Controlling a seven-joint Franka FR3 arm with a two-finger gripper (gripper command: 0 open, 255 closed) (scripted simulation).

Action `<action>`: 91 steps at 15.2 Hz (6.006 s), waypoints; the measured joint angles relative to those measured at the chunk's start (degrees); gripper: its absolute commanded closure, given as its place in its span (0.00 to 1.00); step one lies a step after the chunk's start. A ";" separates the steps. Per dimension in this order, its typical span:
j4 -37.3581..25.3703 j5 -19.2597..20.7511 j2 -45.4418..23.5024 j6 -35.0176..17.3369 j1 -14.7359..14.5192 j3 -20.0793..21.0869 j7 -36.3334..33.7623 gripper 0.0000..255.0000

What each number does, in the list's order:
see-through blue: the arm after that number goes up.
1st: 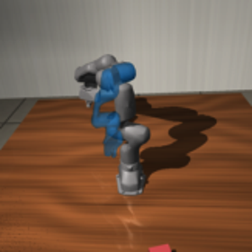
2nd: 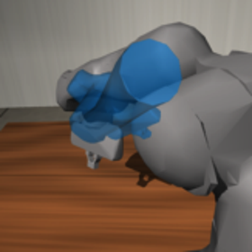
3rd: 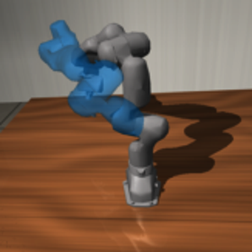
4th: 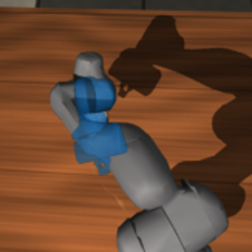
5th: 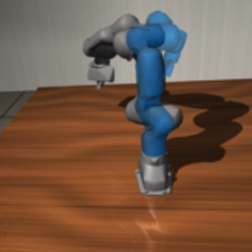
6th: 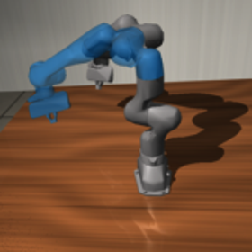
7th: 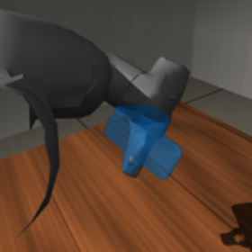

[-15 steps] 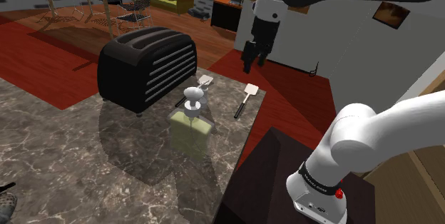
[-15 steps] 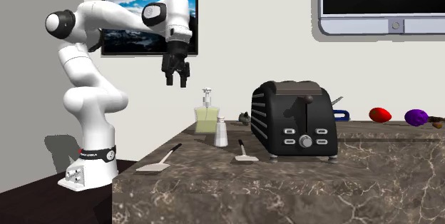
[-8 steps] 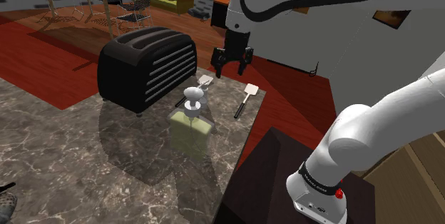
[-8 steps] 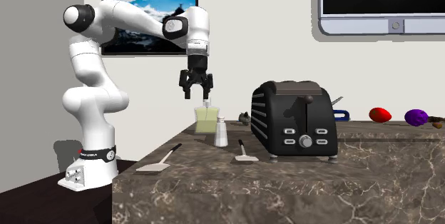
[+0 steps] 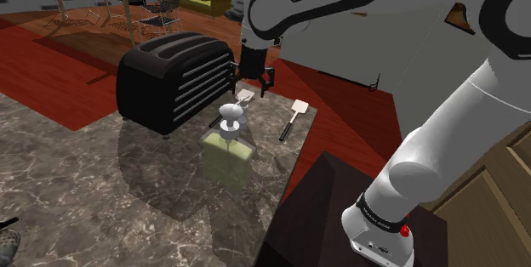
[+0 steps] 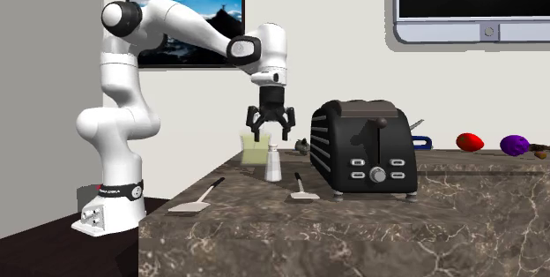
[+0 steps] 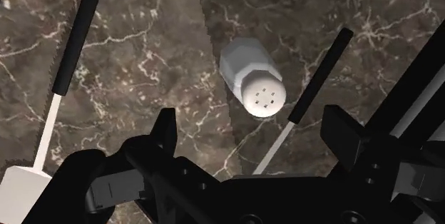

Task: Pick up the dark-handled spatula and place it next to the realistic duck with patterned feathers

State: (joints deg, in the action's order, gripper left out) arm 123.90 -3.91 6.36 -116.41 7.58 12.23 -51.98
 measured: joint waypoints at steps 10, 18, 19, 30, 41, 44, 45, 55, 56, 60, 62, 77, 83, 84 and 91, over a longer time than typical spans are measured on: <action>-12.47 2.08 -18.49 -6.11 1.46 -2.11 -23.95 0.00; -11.30 2.30 -18.79 -10.69 1.20 -2.25 -24.82 0.00; -11.07 2.32 -18.66 -10.92 1.16 -2.25 -24.86 0.00; -9.36 1.97 -20.29 -11.55 2.13 -2.86 -23.02 1.00; -13.38 -3.29 -20.44 -3.39 2.11 -0.86 -21.67 0.00; -12.52 -3.39 -21.37 -5.02 1.93 -0.76 -21.65 0.00; -12.18 -3.39 -21.62 -5.60 1.83 -0.71 -21.73 0.00; -11.55 -3.37 -22.22 -6.85 1.69 -0.67 -21.76 1.00; -11.70 -3.39 -22.10 -6.96 1.68 -0.64 -21.76 1.00; -11.78 -3.39 -22.10 -6.93 1.68 -0.63 -21.74 1.00; -11.81 -3.38 -22.12 -6.92 1.67 -0.63 -21.75 1.00; -15.57 -3.69 -17.99 1.29 2.00 -0.55 -22.47 1.00; -18.02 -3.80 -16.38 5.34 2.18 -0.58 -22.74 1.00; -18.80 -3.76 -16.37 6.11 2.18 -0.59 -22.85 1.00; -22.59 -3.81 -15.03 11.20 2.30 -0.59 -23.38 1.00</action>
State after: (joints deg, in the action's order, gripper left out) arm 101.31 -7.72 -8.67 -105.21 9.88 11.63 -75.36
